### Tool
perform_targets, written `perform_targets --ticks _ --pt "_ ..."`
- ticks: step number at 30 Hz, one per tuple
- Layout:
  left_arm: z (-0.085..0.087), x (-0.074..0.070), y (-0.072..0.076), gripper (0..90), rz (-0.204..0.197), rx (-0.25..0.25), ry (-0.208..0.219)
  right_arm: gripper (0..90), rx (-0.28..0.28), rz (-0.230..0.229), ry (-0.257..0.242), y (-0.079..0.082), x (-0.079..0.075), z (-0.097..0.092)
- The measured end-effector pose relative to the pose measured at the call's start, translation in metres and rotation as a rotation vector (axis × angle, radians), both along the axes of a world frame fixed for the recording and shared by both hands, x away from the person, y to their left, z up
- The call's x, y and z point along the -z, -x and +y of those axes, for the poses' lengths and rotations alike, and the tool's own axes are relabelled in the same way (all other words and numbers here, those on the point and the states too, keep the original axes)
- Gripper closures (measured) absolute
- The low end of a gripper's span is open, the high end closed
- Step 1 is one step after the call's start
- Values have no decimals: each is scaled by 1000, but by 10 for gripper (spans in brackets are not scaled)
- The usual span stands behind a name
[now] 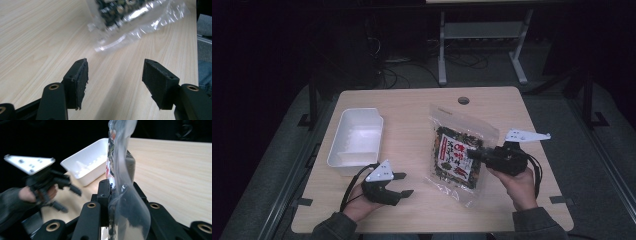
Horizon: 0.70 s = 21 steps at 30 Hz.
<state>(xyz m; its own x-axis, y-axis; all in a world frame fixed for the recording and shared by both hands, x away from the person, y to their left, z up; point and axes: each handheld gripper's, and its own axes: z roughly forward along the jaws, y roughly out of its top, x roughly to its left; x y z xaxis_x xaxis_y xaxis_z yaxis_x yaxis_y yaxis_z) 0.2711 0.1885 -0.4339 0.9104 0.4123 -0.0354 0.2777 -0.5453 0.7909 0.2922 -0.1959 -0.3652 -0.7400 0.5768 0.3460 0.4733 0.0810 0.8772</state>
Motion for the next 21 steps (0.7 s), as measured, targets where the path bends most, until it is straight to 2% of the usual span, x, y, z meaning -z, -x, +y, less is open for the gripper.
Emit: perform_targets --ticks 7,15,21 --pt "7 3 6 327 7 -6 -26 747 100 -47 31 -7 -14 10" --pt "16 3 11 291 2 -20 -36 748 137 -72 26 -16 -23 25" --pt "21 5 13 223 -3 -29 -49 748 149 -91 33 -25 -31 41"
